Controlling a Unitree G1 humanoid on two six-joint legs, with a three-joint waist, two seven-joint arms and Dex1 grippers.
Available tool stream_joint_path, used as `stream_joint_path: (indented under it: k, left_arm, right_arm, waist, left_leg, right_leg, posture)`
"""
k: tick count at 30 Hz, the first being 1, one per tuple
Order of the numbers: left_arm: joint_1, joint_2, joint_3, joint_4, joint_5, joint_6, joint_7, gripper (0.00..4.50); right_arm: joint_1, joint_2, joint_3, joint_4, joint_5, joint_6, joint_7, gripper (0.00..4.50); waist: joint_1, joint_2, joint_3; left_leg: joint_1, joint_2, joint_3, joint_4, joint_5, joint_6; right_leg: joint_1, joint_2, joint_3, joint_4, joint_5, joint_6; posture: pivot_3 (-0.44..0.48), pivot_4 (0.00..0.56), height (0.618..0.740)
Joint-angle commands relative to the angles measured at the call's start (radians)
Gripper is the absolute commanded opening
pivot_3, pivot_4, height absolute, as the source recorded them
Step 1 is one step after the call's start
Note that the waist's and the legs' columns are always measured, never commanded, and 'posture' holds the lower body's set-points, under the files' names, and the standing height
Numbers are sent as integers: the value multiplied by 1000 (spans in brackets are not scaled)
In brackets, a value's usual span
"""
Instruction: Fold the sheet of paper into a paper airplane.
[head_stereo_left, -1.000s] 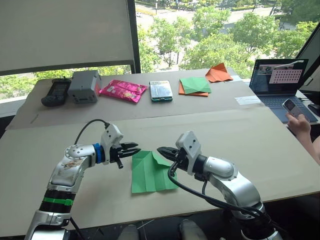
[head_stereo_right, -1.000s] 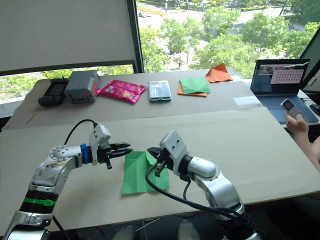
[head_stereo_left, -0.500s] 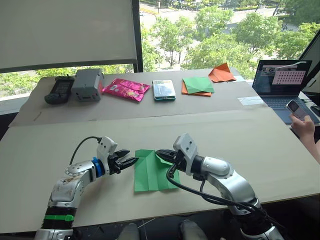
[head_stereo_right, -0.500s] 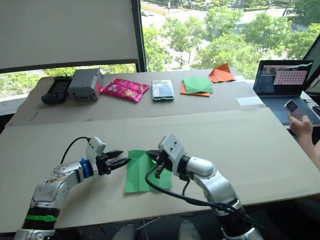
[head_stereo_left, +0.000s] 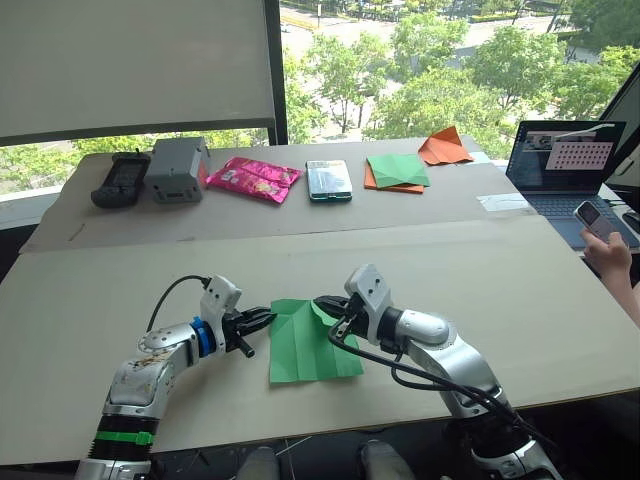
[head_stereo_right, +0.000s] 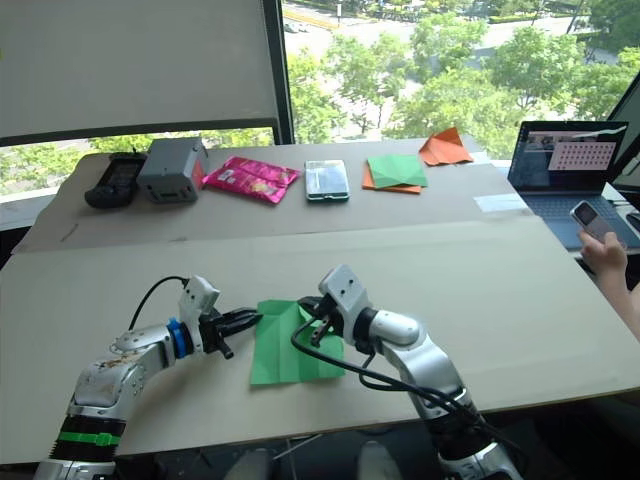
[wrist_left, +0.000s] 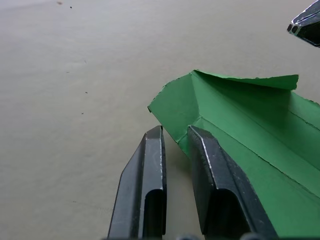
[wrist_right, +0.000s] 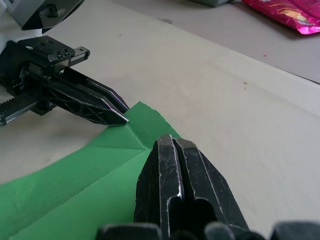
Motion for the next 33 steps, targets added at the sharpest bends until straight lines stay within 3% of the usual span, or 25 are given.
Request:
stream_joint_path:
  k: [1,17,33]
  left_arm:
    - [3,9,-15,-73,-9,-14,2,62]
    - [45,61,-89,-138,33,-56,-1,62]
    - [16,73,-193,-97,73,-75,-41,62]
  right_arm:
    - [-24,12,-1,10,-2,-52,18,0]
    - [-15,20,93,125,-91,-38,32,0]
    - [-2,109,-23,148,-11,-128,34,0]
  waist:
    - [-1,0,0]
    - [0,1,0]
    - [-1,1,-1]
  left_leg:
    - [0,0,0,0,0,0]
    - [0,0,0,0,0,0]
    - [1,0,0,0,1,1]
  right_leg:
    - [0,0,0,0,0,0]
    - [0,1,2,1,1,1]
    - [1,2,3,2,1,1]
  posture:
    - [0,150,732]
    - [0,150,732]
    - [0,150,732]
